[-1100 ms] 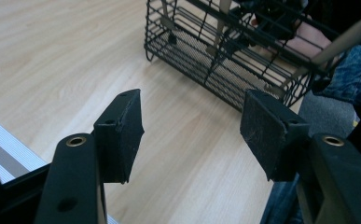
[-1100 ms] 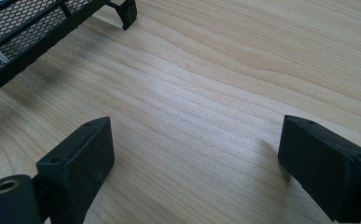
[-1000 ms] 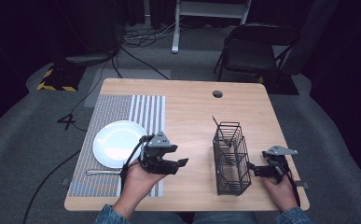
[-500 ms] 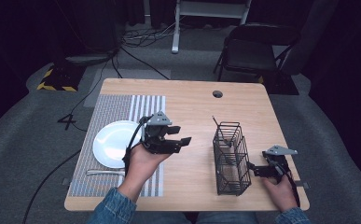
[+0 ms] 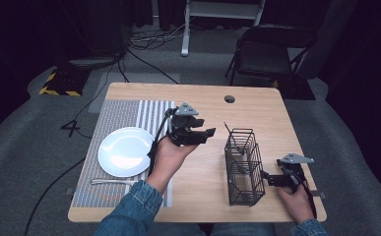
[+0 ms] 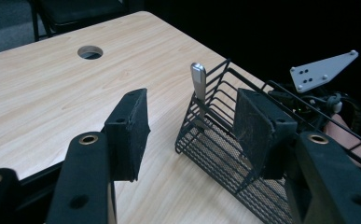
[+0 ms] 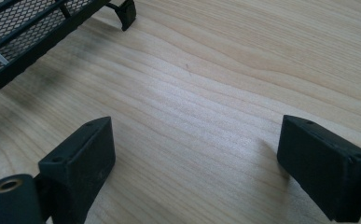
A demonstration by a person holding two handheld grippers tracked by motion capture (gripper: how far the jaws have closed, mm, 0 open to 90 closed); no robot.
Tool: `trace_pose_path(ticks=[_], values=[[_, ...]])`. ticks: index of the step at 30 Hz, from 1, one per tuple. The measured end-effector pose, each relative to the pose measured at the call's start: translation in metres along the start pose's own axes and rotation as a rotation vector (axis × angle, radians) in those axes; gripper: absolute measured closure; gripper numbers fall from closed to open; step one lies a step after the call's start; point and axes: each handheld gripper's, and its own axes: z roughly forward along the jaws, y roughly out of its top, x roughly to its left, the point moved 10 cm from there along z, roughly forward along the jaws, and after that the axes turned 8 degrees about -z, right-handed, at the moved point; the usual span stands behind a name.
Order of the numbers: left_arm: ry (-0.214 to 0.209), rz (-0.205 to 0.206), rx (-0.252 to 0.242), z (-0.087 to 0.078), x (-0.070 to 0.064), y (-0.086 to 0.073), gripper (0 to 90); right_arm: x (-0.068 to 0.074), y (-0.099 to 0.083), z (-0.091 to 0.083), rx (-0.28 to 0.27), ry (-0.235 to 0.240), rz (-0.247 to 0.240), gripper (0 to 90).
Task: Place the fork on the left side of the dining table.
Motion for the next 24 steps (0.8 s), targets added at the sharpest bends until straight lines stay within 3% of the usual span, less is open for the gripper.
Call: trace_pose_path(ticks=[9, 16, 20, 24], values=[[0.039, 0.056, -0.019, 0.025, -0.001, 0.004, 44.1, 0.001, 0.000, 0.000, -0.002, 0.004, -0.002, 12.5], [0.009, 0.038, -0.017, 0.046, -0.004, 0.004, 44.1, 0.001, 0.000, -0.001, -0.003, 0.006, -0.005, 13.1], [0.013, 0.036, -0.010, 0.053, -0.005, 0.003, 44.6, 0.001, 0.000, -0.001, -0.005, 0.007, -0.005, 13.7], [0.021, 0.007, -0.008, 0.062, -0.005, 0.004, 45.7, 0.001, 0.000, -0.001, -0.005, 0.007, -0.005, 13.8]])
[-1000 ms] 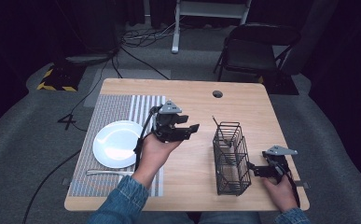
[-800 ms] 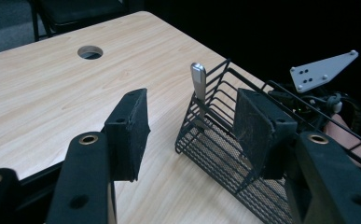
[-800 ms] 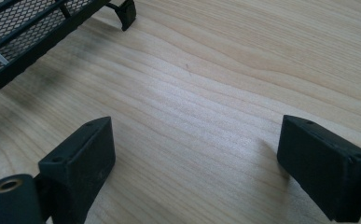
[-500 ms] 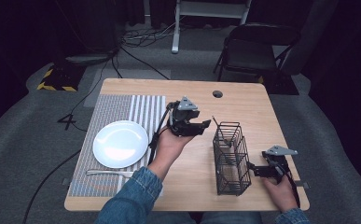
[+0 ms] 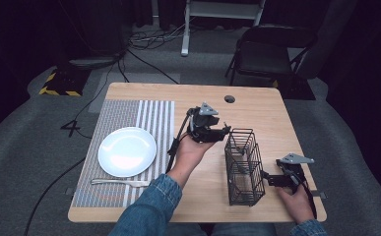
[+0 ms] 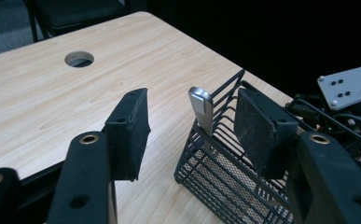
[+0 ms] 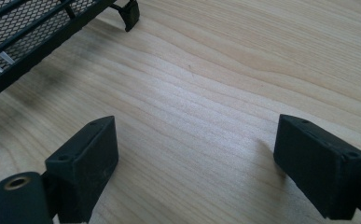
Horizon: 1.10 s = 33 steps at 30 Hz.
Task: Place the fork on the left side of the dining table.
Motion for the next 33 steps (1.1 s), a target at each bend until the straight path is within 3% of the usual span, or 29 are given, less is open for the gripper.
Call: trace_pose_path(ticks=[6, 10, 16, 17, 19, 25, 26, 27, 33], values=[[0.006, -0.012, 0.021, 0.007, -0.001, -0.002, 53.3, 0.000, 0.000, 0.000, 0.000, 0.000, 0.001, 13.9], [-0.009, -0.043, 0.024, 0.009, -0.002, -0.002, 60.0, 0.000, 0.000, 0.000, 0.000, -0.001, 0.002, 13.9], [-0.004, -0.020, 0.038, 0.009, -0.004, -0.002, 72.6, 0.000, 0.000, 0.000, 0.000, 0.000, 0.001, 13.9], [-0.003, -0.001, 0.043, 0.008, -0.005, -0.002, 75.1, 0.000, 0.000, 0.000, 0.000, 0.000, 0.002, 14.0], [-0.006, 0.001, 0.046, 0.008, -0.007, -0.002, 75.3, 0.000, 0.000, 0.000, 0.000, 0.000, 0.001, 13.9], [-0.062, -0.005, 0.015, 0.001, -0.019, 0.004, 85.3, 0.000, 0.000, 0.000, 0.000, 0.000, 0.001, 14.0], [-0.062, -0.005, 0.015, 0.001, -0.019, 0.004, 85.4, 0.000, 0.000, 0.000, 0.000, 0.000, 0.001, 14.0], [-0.048, 0.032, 0.015, -0.001, -0.023, 0.006, 85.6, 0.000, 0.000, 0.000, 0.000, 0.001, 0.001, 14.0], [-0.061, 0.060, -0.002, -0.014, -0.032, 0.018, 85.6, 0.000, 0.000, 0.000, 0.000, 0.001, 0.002, 14.0]])
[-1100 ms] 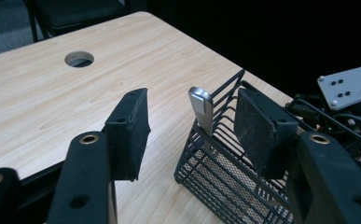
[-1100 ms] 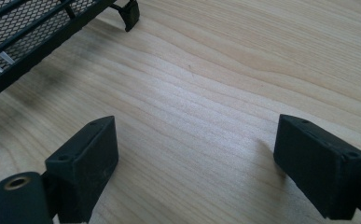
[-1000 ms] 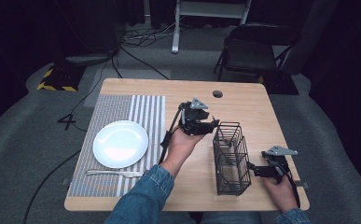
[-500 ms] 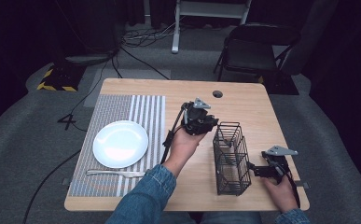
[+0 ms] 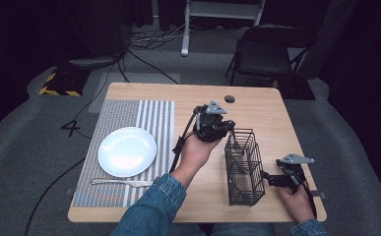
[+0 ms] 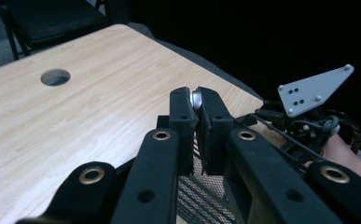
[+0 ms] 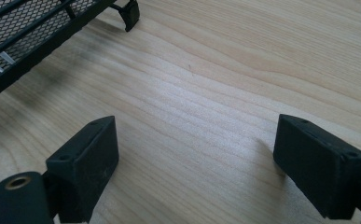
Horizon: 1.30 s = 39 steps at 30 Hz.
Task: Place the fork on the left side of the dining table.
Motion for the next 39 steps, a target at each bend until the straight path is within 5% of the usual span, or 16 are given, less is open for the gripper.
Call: trace_pose_path(ticks=[14, 25, 39], values=[[0.013, 0.069, -0.048, -0.048, -0.013, 0.041, 85.6, 0.000, 0.000, 0.000, 0.000, 0.000, 0.000, 14.0], [0.044, 0.093, -0.060, -0.079, -0.008, 0.062, 85.7, 0.000, 0.000, 0.000, 0.000, -0.001, 0.000, 14.1], [0.077, 0.049, -0.116, -0.118, 0.021, 0.080, 85.6, 0.000, 0.000, 0.000, 0.000, -0.002, 0.000, 14.2]])
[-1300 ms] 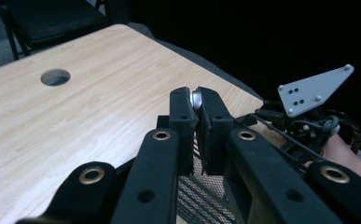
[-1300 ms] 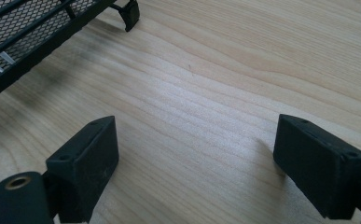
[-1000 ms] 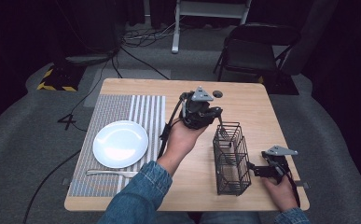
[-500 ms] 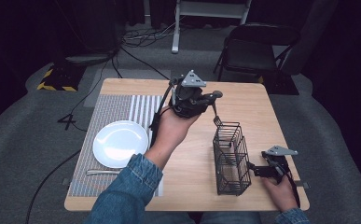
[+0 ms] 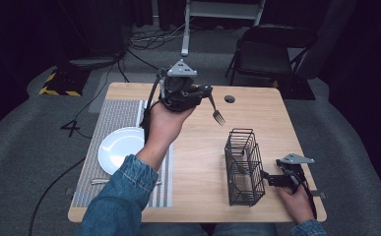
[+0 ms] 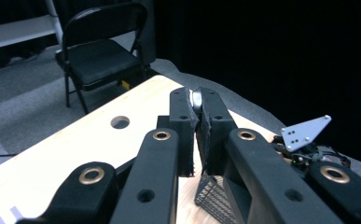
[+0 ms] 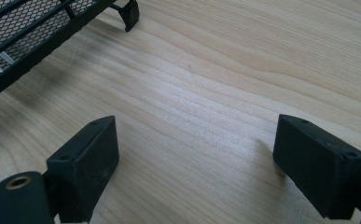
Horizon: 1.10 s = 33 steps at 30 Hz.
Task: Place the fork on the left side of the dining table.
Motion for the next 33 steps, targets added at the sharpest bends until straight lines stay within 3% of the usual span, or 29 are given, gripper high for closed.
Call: trace_pose_path(ticks=[2, 6, 7, 9, 10, 13, 16, 20, 23, 27, 32, 33], values=[[0.007, -0.002, -0.004, -0.003, 0.003, 0.001, 85.6, 0.000, 0.000, 0.000, 0.000, 0.000, 0.000, 14.2], [0.035, -0.021, -0.020, -0.013, 0.020, 0.004, 85.6, 0.000, 0.000, 0.000, 0.000, 0.000, 0.000, 14.3], [0.050, -0.034, -0.031, -0.017, 0.029, 0.004, 85.6, 0.000, 0.000, 0.000, 0.000, 0.000, 0.000, 14.3], [0.055, -0.043, -0.039, -0.019, 0.033, 0.004, 85.6, 0.000, 0.000, 0.000, 0.000, 0.000, 0.000, 14.4], [0.071, -0.062, -0.055, -0.024, 0.044, 0.005, 85.6, 0.000, 0.000, 0.000, 0.000, -0.001, 0.001, 14.4], [0.087, -0.074, -0.066, -0.027, 0.053, 0.006, 85.6, 0.000, 0.000, 0.000, -0.001, -0.001, 0.001, 14.4], [0.117, -0.100, -0.082, -0.033, 0.073, 0.007, 85.6, 0.000, 0.000, 0.000, -0.001, -0.001, 0.001, 14.5], [0.149, -0.109, -0.084, -0.035, 0.086, 0.008, 85.6, 0.000, 0.000, 0.000, -0.001, -0.001, 0.001, 14.5], [0.219, -0.115, -0.060, -0.030, 0.102, 0.005, 85.6, 0.000, 0.000, 0.000, -0.001, -0.001, 0.001, 14.5], [0.241, -0.137, -0.054, -0.027, 0.114, 0.003, 85.6, 0.000, 0.000, 0.000, -0.001, -0.001, 0.001, 14.5], [0.307, -0.162, -0.037, -0.025, 0.144, -0.004, 85.6, 0.000, 0.000, 0.000, -0.001, -0.002, 0.001, 14.5], [0.307, -0.162, -0.037, -0.025, 0.144, -0.004, 85.6, 0.000, 0.000, 0.000, -0.001, -0.002, 0.001, 14.5]])
